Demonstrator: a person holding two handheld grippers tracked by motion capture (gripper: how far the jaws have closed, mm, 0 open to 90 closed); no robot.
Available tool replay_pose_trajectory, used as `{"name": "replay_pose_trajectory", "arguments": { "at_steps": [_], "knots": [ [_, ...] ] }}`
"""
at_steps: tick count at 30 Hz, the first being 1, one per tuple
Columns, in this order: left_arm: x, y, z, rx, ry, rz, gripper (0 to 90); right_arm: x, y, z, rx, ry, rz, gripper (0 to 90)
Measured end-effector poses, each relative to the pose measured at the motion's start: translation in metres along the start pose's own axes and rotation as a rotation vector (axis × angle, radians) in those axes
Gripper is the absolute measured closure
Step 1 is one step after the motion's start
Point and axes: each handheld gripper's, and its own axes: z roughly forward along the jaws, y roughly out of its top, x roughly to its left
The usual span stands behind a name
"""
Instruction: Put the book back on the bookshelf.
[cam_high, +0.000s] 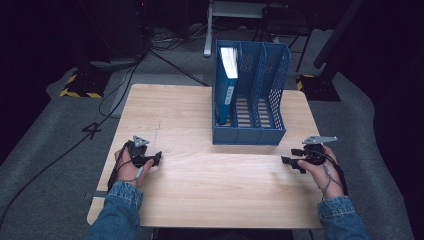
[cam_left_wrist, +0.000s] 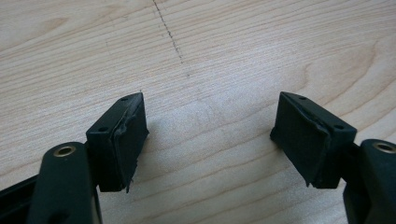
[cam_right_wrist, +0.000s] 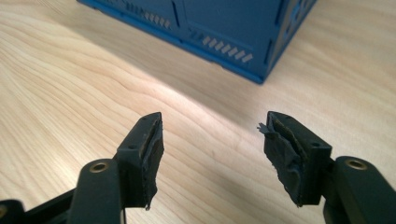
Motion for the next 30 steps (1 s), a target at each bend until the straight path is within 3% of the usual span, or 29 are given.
{"name": "replay_pose_trajectory", "arguments": {
  "at_steps": [8, 11, 14, 16, 18, 30],
  "knots": [
    [0.0, 0.0, 0.0, 0.0, 0.0, 0.0, 26.0, -0.004, -0.016, 0.016, 0.049, 0.006, -0.004, 38.7],
    [0.0, 0.0, 0.0, 0.0, 0.001, 0.0, 26.0, -0.006, -0.022, 0.021, 0.018, -0.029, -0.04, 38.6],
    [0.0, 0.0, 0.0, 0.0, 0.001, 0.001, 26.0, -0.007, -0.027, 0.024, -0.038, -0.051, -0.044, 36.1],
    [0.0, 0.0, 0.0, -0.001, 0.002, 0.001, 26.0, -0.007, -0.031, 0.029, -0.076, -0.086, -0.07, 23.2],
    [0.0, 0.0, 0.0, -0.001, 0.002, 0.001, 26.1, -0.007, -0.03, 0.031, -0.065, -0.104, -0.062, 15.3],
    [-0.001, 0.0, 0.0, 0.005, -0.01, 0.007, 24.7, -0.007, -0.029, 0.032, -0.061, -0.117, -0.049, 13.1]
  ]
}}
